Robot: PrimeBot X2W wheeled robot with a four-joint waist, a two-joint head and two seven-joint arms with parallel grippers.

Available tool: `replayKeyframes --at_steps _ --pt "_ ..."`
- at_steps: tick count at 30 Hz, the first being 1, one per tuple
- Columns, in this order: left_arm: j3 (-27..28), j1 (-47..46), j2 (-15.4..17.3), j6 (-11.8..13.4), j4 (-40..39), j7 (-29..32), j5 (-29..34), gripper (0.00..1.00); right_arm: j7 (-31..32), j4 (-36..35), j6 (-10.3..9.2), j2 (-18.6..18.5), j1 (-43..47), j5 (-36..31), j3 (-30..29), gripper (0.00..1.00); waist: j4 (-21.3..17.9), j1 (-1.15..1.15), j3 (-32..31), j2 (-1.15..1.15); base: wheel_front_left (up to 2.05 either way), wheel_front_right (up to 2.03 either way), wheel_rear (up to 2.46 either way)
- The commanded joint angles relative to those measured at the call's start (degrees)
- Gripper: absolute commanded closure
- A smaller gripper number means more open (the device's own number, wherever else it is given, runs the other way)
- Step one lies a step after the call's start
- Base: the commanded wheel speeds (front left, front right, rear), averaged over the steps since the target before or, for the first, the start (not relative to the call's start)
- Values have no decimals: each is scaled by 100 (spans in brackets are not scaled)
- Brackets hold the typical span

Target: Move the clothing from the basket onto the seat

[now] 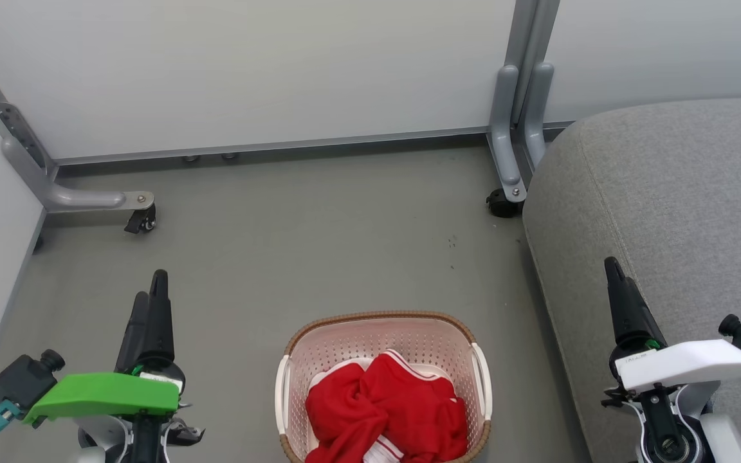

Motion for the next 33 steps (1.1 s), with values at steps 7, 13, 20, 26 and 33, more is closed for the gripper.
replayKeyframes --at_steps 7,13,20,26,33 --pt "-117 0 96 -20 -73 -183 899 0 -199 -127 4 -95 16 -888 122 0 -12 0 11 0 0 0 0" --pt "-190 37 111 -22 -70 -292 1443 0 -312 -178 4 -106 51 -1462 198 0 -21 0 23 0 0 0 0" --pt "-283 59 134 -25 -26 -412 1980 0 -429 -227 4 -90 91 -2046 270 0 -25 0 27 0 0 0 0" --pt "-352 96 154 -25 17 -506 2407 0 -525 -224 4 -65 136 -2499 309 0 -24 0 27 0 0 0 0" --pt "-437 120 170 -27 50 -616 2891 0 -632 -155 4 -40 213 -2964 351 0 -28 0 38 0 0 0 0"
